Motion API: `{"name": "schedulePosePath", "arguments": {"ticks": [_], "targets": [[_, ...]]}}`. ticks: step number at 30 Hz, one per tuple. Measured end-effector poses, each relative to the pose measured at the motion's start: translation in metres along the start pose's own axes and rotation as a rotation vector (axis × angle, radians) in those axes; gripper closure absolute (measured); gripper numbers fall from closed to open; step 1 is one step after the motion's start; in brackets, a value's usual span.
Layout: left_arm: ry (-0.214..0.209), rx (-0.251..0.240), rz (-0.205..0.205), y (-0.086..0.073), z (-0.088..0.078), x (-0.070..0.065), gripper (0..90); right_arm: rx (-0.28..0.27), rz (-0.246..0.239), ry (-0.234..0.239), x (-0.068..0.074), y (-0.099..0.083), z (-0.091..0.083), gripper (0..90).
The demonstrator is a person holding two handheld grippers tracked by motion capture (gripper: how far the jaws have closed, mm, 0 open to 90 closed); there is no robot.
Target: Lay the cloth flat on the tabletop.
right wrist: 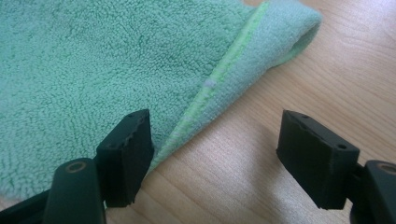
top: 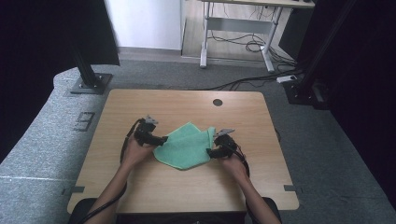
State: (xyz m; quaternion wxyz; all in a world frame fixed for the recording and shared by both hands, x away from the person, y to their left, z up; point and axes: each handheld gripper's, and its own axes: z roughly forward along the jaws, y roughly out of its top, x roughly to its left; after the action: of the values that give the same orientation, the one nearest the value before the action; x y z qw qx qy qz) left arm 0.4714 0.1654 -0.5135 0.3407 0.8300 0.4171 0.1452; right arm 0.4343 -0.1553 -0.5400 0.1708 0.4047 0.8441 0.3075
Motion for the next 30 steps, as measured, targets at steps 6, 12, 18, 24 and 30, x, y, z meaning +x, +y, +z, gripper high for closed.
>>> {"name": "schedulePosePath", "arguments": {"ticks": [6,12,18,24,30], "targets": [[0.035,0.099,0.051,0.011,0.045,-0.009,15.1,0.000,-0.006,0.011,-0.002,-0.005,-0.004,26.3],[0.149,0.115,0.032,0.009,0.036,-0.004,16.3,0.010,0.006,-0.002,-0.011,-0.011,-0.010,26.4],[0.170,0.135,0.021,0.001,0.026,0.001,16.7,0.018,0.018,-0.025,-0.019,-0.013,-0.012,27.0],[0.176,0.147,0.038,-0.007,0.015,-0.007,16.7,0.025,0.027,-0.028,-0.022,-0.011,-0.012,29.4],[0.098,0.061,0.039,-0.008,0.007,-0.010,15.9,0.001,0.051,-0.039,-0.028,-0.004,-0.012,30.7]]}}
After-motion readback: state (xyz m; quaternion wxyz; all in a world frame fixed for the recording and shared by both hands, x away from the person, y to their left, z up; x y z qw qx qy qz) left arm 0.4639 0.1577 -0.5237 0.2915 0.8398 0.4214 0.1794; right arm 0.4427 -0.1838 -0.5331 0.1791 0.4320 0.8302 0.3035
